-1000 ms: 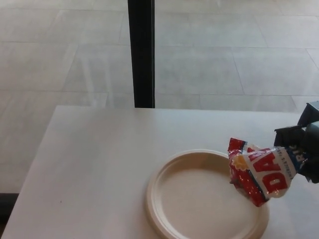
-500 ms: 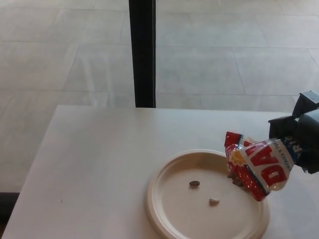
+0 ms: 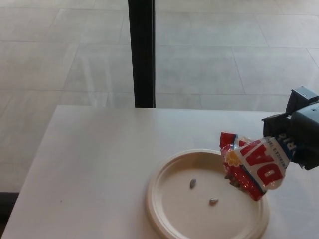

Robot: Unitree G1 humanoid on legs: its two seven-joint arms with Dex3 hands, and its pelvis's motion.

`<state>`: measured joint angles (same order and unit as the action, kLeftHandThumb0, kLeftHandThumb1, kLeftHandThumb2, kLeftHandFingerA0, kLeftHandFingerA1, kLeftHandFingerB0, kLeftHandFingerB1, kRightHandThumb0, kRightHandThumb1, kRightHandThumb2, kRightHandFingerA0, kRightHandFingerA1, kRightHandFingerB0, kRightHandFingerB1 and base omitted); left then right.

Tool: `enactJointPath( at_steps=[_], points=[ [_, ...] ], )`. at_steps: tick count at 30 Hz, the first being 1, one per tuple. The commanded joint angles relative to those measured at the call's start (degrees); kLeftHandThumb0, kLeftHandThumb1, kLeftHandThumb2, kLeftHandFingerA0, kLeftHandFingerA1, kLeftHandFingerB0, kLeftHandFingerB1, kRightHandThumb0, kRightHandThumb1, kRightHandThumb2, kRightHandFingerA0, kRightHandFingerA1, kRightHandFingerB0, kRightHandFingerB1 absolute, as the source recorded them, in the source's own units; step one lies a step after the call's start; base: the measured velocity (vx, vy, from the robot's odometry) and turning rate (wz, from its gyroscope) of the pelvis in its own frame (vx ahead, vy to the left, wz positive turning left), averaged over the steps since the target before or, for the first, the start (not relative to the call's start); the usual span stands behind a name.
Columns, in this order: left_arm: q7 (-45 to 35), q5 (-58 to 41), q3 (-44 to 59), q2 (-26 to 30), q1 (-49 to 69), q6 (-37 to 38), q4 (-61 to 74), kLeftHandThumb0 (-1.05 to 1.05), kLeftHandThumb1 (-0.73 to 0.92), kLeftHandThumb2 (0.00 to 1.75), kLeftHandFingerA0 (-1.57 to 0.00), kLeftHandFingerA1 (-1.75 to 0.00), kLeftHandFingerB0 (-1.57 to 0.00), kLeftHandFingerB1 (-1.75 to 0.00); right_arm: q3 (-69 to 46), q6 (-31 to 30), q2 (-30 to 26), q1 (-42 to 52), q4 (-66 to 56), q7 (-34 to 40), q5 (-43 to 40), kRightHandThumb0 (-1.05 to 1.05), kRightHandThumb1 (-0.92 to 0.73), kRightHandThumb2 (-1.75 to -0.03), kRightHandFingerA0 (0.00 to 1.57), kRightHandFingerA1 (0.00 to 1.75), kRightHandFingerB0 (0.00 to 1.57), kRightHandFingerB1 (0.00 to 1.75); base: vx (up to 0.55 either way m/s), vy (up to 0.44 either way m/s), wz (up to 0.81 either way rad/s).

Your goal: The robot uses its right hand to pick up a bag of sunflower seeds kept in the middle of the desk and tilts it over a plate kept next to it to pour out a few seeds and then puts the bag of seeds back on the desk

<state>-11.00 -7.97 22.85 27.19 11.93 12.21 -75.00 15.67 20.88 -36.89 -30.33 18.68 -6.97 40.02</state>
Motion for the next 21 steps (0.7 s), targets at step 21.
enactJointPath(
  at_steps=[21],
  points=[
    [-0.62,0.19,0.14,1.87,-0.53,-0.74,-0.15,-0.82,0.8,0.65,-0.5,-0.52,-0.43,-0.35,1.57,0.23,-1.87,-4.1,0.07,-0.69,3.91,-0.22,-0.6,-0.98,0.89,1.75,0.75,1.52,0.0,0.0,0.0]
  ],
)
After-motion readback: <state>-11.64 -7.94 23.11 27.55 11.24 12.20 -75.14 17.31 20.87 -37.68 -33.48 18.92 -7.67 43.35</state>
